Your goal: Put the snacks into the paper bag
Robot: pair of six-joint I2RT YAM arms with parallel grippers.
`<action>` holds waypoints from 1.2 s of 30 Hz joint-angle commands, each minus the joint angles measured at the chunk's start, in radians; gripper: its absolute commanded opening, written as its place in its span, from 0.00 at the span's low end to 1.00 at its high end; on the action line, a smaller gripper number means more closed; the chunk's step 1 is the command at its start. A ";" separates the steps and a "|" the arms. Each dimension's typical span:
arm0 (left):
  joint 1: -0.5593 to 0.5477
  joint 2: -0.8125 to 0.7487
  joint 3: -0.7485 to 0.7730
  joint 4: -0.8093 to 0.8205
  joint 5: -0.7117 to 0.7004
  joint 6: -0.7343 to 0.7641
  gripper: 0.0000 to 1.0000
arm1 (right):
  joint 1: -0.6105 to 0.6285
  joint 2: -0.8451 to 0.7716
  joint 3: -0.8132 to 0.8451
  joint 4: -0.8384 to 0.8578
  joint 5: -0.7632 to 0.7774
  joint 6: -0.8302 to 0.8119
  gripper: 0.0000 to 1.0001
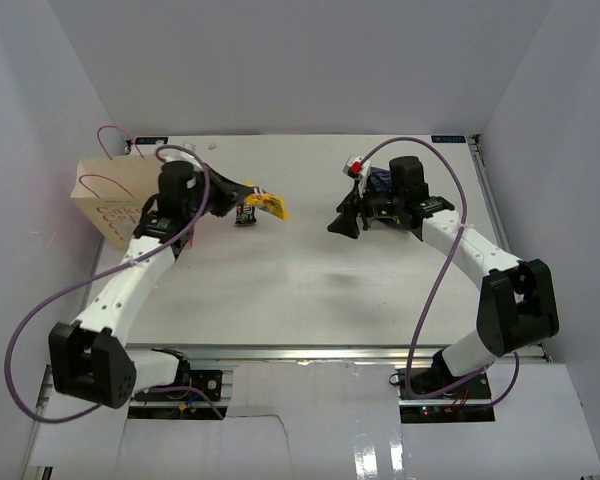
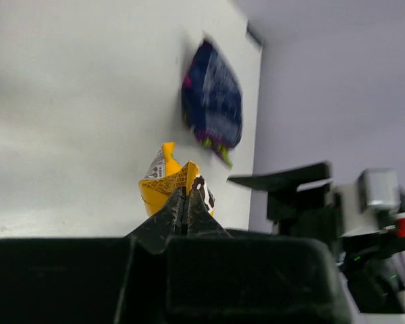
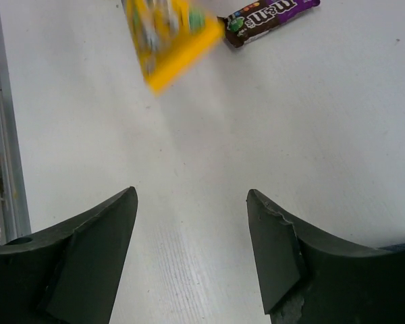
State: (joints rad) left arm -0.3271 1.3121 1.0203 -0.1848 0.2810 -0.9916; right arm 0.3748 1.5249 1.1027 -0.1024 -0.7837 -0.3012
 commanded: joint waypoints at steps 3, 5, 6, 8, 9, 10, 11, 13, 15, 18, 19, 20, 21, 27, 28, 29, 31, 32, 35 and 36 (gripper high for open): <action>0.196 -0.191 0.178 -0.154 -0.106 0.073 0.00 | -0.022 -0.037 0.039 0.017 0.038 0.013 0.72; 0.259 -0.208 0.239 -0.223 -0.143 0.091 0.00 | -0.024 -0.034 0.034 0.017 0.043 0.013 0.72; 0.272 -0.209 0.274 -0.248 -0.213 0.102 0.00 | -0.024 -0.034 0.031 0.017 0.046 0.013 0.72; 0.290 -0.203 0.383 -0.329 -0.323 0.139 0.00 | -0.025 -0.034 0.025 0.018 0.050 0.013 0.72; 0.293 -0.200 0.414 -0.352 -0.423 0.143 0.00 | -0.025 -0.034 0.023 0.018 0.055 0.013 0.72; 0.299 -0.198 0.440 -0.366 -0.465 0.148 0.00 | -0.025 -0.032 0.020 0.018 0.058 0.013 0.72; 0.303 -0.195 0.481 -0.387 -0.508 0.165 0.00 | -0.025 -0.029 0.019 0.018 0.066 0.016 0.72; 0.304 -0.182 0.524 -0.412 -0.624 0.186 0.00 | -0.025 -0.026 0.022 0.018 0.078 0.023 0.72; 0.306 -0.147 0.590 -0.464 -0.681 0.221 0.00 | -0.025 -0.017 0.028 0.020 0.102 0.039 0.72; 0.309 -0.105 0.636 -0.524 -0.758 0.243 0.00 | -0.025 -0.011 0.037 0.023 0.133 0.051 0.72; 0.310 -0.100 0.638 -0.542 -0.779 0.239 0.00 | -0.025 -0.006 0.039 0.027 0.142 0.060 0.72; 0.319 -0.094 0.626 -0.542 -0.783 0.245 0.00 | -0.025 -0.003 0.045 0.027 0.144 0.063 0.72; 0.324 -0.091 0.615 -0.542 -0.792 0.235 0.00 | -0.025 0.000 0.048 0.026 0.144 0.063 0.72; 0.419 -0.063 0.548 -0.507 -0.718 0.215 0.00 | -0.020 0.035 0.086 0.018 0.147 0.082 0.72; 0.427 -0.054 0.546 -0.504 -0.712 0.214 0.00 | -0.019 0.040 0.092 0.017 0.146 0.079 0.72; 0.434 -0.050 0.546 -0.496 -0.698 0.212 0.00 | -0.014 0.050 0.098 0.012 0.147 0.077 0.72; 0.451 -0.044 0.551 -0.490 -0.681 0.215 0.00 | -0.001 0.061 0.115 0.009 0.147 0.074 0.72; 0.454 -0.042 0.552 -0.486 -0.675 0.217 0.04 | 0.006 0.075 0.123 0.009 0.150 0.073 0.72; 0.461 -0.046 0.546 -0.481 -0.640 0.217 0.47 | 0.061 0.119 0.167 0.016 0.222 0.083 0.75; 0.461 -0.053 0.541 -0.478 -0.613 0.215 0.61 | 0.096 0.135 0.183 0.026 0.248 0.095 0.76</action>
State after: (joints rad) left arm 0.1276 1.2980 1.5631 -0.6956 -0.3920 -0.7692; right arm 0.4057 1.6279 1.2205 -0.1028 -0.5995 -0.2302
